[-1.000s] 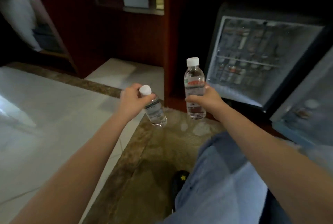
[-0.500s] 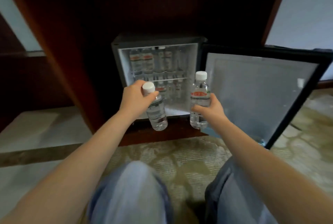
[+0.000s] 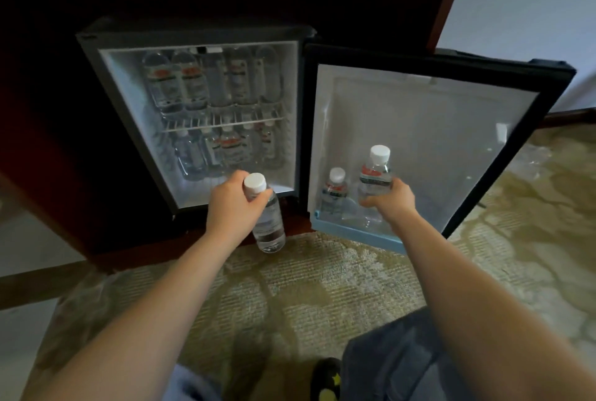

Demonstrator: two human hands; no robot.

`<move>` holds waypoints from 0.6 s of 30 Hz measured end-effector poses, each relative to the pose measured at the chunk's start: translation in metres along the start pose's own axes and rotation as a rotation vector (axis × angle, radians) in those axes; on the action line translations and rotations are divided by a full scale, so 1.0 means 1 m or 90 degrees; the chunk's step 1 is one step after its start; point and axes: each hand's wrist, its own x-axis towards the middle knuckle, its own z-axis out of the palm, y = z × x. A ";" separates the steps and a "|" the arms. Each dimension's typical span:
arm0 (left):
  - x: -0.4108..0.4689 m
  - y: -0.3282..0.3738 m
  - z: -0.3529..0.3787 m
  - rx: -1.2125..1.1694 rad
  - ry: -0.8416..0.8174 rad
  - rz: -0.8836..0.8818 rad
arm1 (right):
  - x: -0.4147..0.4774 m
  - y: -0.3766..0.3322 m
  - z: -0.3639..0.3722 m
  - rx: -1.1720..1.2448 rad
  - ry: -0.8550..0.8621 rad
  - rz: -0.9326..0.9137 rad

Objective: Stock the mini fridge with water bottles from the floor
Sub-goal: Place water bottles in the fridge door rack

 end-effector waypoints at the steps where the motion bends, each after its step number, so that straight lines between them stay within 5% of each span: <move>1: 0.000 0.000 0.002 0.004 -0.002 0.009 | 0.006 0.002 0.005 -0.014 -0.001 -0.004; 18: 0.003 -0.011 -0.007 -0.011 -0.032 0.030 | 0.043 0.056 0.058 0.019 0.026 0.121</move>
